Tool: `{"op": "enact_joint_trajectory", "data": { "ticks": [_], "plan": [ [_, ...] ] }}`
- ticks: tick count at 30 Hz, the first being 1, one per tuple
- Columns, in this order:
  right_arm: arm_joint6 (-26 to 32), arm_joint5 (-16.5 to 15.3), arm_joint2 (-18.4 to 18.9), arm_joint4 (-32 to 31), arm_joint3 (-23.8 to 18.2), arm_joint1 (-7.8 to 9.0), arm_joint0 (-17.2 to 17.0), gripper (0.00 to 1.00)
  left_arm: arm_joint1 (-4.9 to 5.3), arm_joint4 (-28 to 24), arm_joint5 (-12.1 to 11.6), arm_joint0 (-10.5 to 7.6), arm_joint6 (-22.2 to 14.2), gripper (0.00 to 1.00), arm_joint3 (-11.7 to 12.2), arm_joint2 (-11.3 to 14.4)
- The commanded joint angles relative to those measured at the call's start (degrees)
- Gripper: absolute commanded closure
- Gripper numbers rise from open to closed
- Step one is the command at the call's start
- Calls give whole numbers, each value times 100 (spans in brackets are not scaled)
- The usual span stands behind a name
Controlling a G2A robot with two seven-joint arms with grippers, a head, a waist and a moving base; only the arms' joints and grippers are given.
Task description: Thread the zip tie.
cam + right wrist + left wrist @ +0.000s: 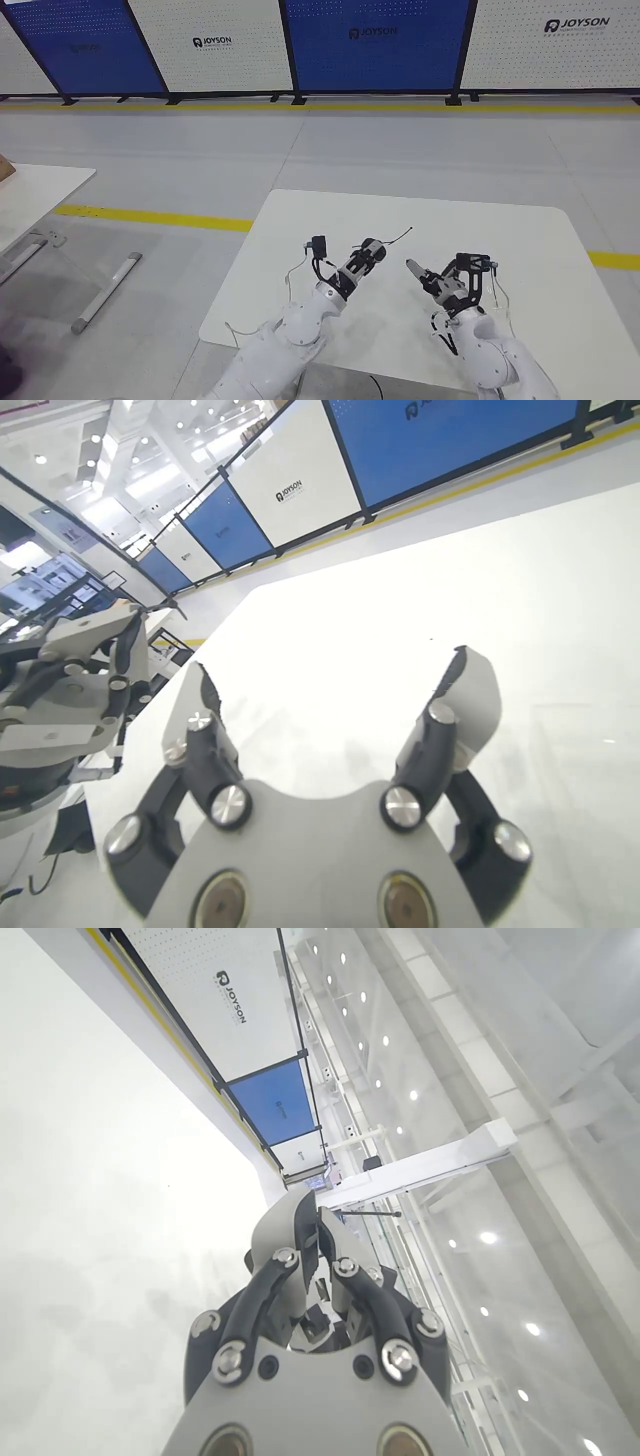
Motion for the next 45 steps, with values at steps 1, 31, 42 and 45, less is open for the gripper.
{"op": "enact_joint_trajectory", "data": {
  "ticks": [1, 31, 42, 45],
  "plan": [
    [-4, -28, 1, 11, -2, 0, -2, 0, 0, 9, -3, 0, 9, 100, 1, 0],
    [-263, -152, -229, -633, 64, 3, 108, 69, -34, 249, 104, 91, 79, 100, -156, 135],
    [-112, -253, -336, -684, 2, 1, 153, 64, -59, 339, 110, 103, 119, 100, -134, 190],
    [-127, -278, -343, -675, -38, 1, 149, 66, -67, 391, 127, 85, 106, 100, -89, 218]
  ]
}}
